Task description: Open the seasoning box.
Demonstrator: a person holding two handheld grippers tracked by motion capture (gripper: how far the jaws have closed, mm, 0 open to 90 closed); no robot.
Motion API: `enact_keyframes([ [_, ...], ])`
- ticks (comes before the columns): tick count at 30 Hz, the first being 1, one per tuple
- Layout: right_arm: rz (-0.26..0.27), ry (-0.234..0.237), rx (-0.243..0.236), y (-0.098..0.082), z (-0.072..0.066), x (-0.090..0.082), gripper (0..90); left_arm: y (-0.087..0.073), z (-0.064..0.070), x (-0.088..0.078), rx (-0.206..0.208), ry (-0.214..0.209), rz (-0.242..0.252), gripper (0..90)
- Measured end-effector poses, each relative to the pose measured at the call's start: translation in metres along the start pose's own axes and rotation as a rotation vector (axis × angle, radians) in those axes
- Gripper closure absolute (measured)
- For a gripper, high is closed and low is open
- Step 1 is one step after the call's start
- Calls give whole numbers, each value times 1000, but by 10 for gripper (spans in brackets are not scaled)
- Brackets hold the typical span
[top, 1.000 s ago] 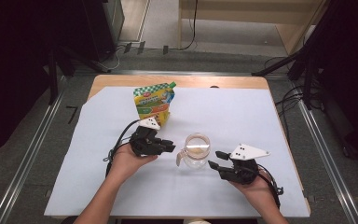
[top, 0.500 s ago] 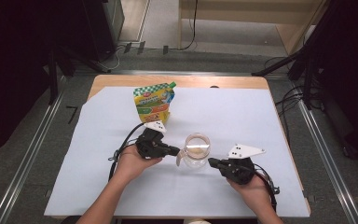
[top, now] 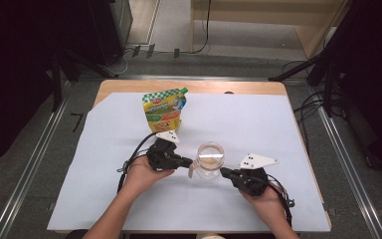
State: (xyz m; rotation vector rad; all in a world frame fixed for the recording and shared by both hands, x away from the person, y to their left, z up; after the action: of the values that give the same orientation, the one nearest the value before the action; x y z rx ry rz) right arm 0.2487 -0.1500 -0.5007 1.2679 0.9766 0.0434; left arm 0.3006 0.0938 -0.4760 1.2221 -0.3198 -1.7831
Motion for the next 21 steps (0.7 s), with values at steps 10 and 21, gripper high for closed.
enact_keyframes([
  [10,0,-22,10,0,2,5,900,3,11,14,29,-42,-28,900],
  [21,4,-47,41,0,8,9,900,5,17,27,53,-61,-51,900],
])
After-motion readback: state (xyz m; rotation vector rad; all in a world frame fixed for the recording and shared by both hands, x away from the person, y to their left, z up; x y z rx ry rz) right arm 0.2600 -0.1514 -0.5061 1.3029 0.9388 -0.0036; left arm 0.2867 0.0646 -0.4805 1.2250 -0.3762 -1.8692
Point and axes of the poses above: each handheld gripper's, and its own axes: x roughly forward along the jaws, y roughly out of its top, z roughly to its right, the point moved 3 cm from there along x, roughly forward along the jaws, and after that the axes turned 13 degrees about -y, right-handed, at the moved point
